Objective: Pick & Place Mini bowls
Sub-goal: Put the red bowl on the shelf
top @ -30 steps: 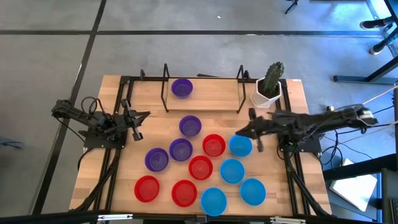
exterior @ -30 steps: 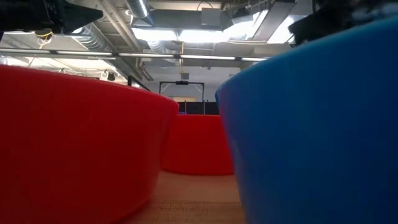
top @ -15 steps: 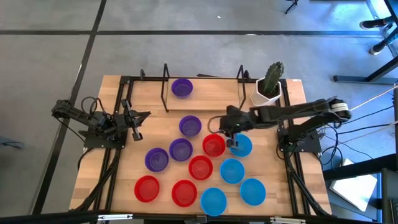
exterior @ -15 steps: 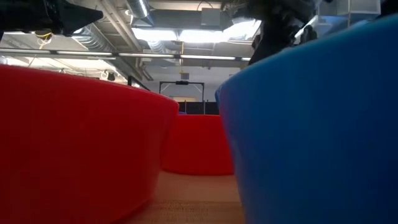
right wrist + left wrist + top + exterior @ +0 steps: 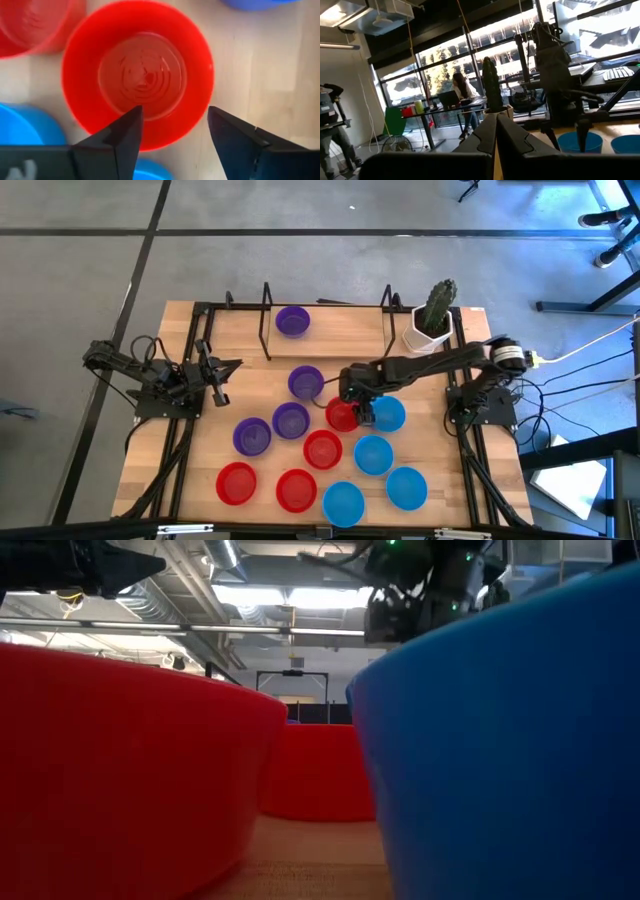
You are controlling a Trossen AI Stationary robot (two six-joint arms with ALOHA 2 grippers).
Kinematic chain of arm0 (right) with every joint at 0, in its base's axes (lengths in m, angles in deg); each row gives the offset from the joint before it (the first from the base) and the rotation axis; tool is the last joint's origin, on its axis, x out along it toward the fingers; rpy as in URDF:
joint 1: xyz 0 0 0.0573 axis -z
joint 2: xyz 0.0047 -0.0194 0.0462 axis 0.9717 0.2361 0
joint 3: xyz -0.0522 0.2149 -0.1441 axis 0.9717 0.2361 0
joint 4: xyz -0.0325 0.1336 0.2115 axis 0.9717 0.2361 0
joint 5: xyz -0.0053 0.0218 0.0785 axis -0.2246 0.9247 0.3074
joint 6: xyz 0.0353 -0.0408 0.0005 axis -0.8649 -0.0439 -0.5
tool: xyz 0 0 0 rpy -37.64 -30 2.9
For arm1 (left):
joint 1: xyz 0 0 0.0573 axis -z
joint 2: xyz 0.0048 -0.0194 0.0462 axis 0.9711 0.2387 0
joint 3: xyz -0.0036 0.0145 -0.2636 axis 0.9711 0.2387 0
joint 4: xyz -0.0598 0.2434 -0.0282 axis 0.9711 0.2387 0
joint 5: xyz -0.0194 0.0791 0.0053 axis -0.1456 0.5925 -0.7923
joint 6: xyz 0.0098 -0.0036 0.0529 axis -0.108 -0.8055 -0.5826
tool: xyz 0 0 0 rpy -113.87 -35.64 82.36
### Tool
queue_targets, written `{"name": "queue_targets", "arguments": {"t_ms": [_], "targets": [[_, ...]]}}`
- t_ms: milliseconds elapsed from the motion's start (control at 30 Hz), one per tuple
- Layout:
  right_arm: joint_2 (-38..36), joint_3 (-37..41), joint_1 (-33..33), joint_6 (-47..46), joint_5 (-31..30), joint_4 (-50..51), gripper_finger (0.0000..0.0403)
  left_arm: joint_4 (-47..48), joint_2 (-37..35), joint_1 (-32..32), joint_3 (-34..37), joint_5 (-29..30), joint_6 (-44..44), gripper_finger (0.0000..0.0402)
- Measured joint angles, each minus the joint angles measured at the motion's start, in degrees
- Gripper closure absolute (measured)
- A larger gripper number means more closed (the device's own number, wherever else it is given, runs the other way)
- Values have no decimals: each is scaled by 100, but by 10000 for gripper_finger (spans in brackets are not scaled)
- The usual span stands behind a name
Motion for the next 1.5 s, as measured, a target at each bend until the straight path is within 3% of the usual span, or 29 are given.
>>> {"name": "queue_targets", "arguments": {"t_ms": [700, 1033, 1500], "targets": [[676, 4, 240, -129, 19, -952, 183, 24, 0, 2, 0, 1, -7, 397], [584, -320, 97, -155, 218, -625, 181, 22, 0, 0, 0, 2, -20, 398], [590, -361, 107, -149, -41, -478, 180, 22, -2, 0, 0, 2, -17, 398]]}}
